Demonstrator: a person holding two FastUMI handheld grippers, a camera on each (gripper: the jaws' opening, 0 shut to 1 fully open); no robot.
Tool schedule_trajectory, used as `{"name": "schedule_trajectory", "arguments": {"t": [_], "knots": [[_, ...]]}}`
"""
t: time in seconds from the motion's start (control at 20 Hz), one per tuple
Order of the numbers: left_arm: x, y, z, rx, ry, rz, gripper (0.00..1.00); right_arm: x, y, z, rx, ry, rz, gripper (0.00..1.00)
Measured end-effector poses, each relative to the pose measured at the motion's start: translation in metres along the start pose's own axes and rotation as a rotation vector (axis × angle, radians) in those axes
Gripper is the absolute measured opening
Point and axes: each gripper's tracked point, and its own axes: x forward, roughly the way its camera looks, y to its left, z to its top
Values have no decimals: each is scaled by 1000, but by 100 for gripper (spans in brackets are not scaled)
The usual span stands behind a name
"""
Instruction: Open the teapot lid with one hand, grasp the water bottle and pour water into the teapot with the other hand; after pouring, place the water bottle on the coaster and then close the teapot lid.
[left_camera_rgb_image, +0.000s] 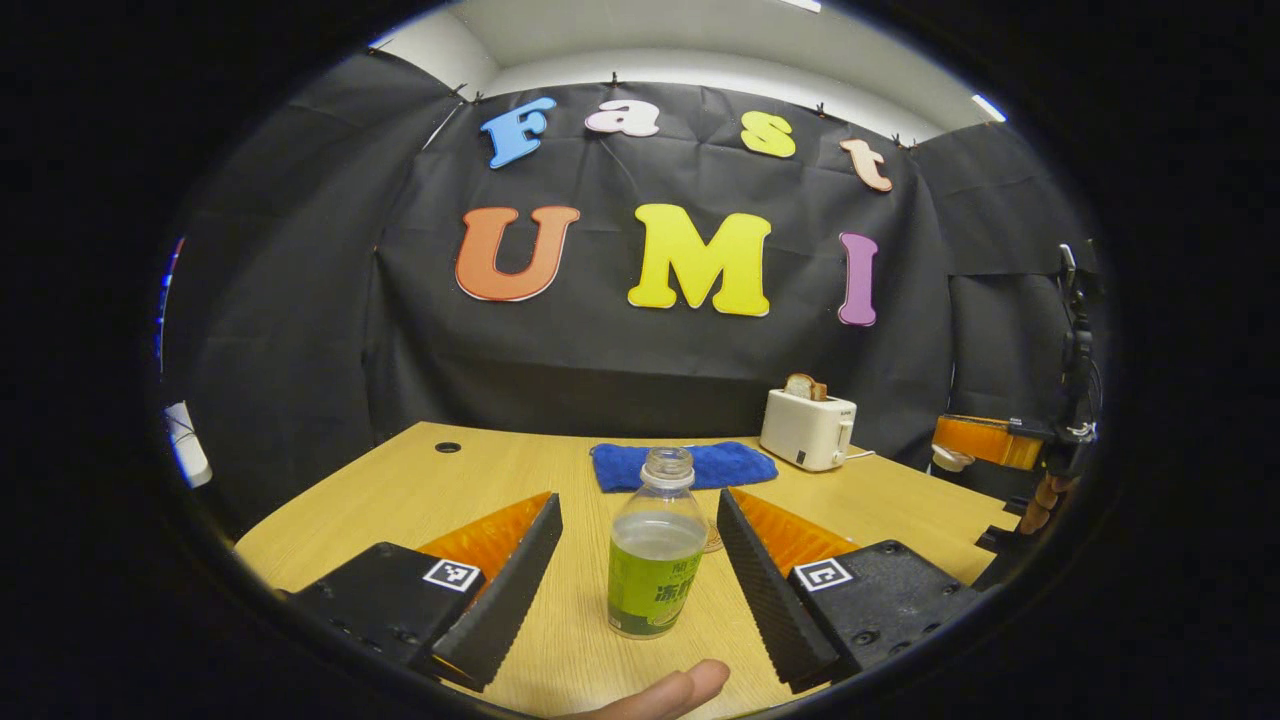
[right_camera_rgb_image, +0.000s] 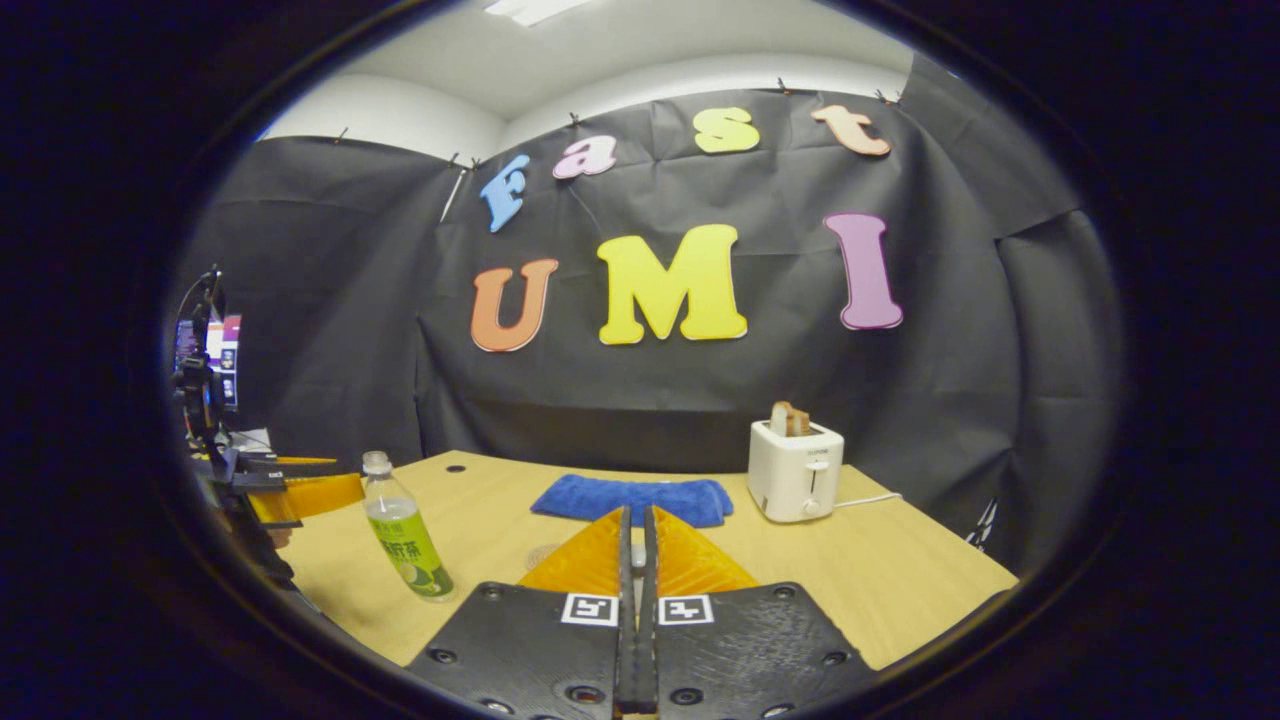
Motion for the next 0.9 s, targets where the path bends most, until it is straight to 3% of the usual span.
{"name": "schedule_trajectory", "arguments": {"t": [0.2, 0.3, 0.45, 0.8, 0.9], "knots": [[21, -6, -21, 16, -6, -14, 98, 2, -8, -23, 20, 43, -2, 0], [29, -16, -22, -47, -42, -44, 98, 2, -17, -35, 13, 60, -19, 0], [32, -24, -9, -50, -135, -40, 97, 3, -20, -36, 62, 42, -21, 0], [52, -28, -38, 136, -67, 53, 96, -1, -50, -6, 83, -19, -32, 0], [53, -27, -51, 121, -33, 86, 93, -9, -62, -3, 51, -24, -68, 2]]}}
